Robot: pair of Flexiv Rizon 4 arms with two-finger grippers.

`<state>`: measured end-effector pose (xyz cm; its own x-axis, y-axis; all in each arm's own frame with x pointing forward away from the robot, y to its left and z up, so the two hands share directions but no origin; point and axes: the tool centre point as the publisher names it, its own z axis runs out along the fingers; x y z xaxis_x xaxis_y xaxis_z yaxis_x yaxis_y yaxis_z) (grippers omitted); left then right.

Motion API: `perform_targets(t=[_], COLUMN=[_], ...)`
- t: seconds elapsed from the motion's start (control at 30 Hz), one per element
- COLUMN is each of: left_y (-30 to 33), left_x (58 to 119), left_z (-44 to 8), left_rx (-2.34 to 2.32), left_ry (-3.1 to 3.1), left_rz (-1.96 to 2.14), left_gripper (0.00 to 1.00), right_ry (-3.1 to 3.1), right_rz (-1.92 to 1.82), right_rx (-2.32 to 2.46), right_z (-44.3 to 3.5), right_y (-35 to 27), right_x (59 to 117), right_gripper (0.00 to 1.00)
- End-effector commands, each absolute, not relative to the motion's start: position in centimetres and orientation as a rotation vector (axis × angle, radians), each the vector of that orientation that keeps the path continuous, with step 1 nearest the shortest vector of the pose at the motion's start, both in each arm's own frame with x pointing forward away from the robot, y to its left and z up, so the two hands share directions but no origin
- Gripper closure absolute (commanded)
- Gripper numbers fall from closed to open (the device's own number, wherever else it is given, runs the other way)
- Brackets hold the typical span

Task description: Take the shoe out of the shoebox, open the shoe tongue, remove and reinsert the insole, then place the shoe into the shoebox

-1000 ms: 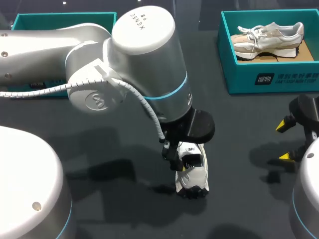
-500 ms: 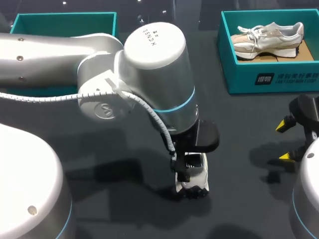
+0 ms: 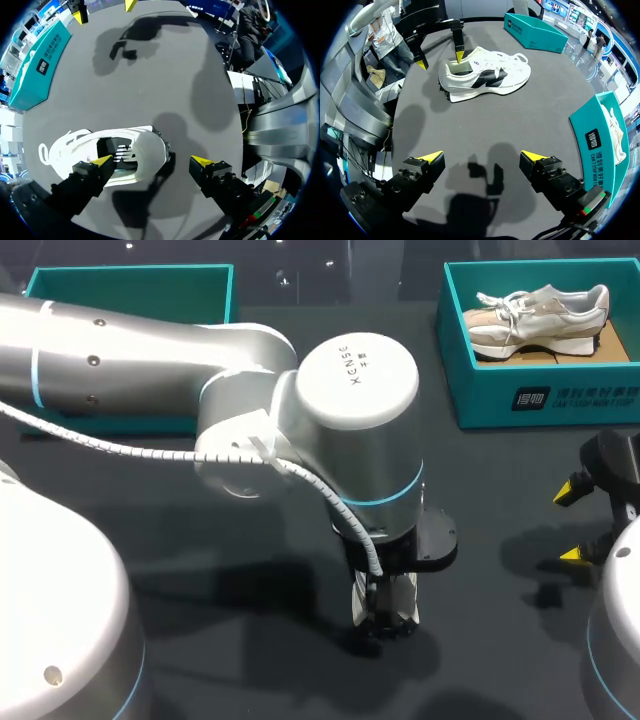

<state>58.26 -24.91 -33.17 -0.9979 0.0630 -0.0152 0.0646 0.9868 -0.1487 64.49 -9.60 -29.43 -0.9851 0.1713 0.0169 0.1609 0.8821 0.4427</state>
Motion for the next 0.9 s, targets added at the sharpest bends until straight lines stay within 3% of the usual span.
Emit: perform_targets(t=[0.03, 0.77, 0.9], left_y=[-26.3, -26.4, -26.1], left_x=[57.8, 57.6, 57.6], left_z=[-34.7, -37.3, -37.5], left_rx=[0.064, -0.077, -0.081], left_ry=[3.117, 3.114, 3.116], left_rz=[-0.192, -0.085, -0.081], left_gripper=[0.0, 0.0, 0.05], right_ry=[3.024, 3.024, 3.024], right_rz=[0.704, 0.704, 0.704], right_rx=[0.27, 0.27, 0.27], right_z=[-29.4, -29.4, -29.4], right_y=[-9.6, -9.6, -9.6], right_x=[64.3, 64.3, 64.3], right_gripper=[0.0, 0.0, 0.0])
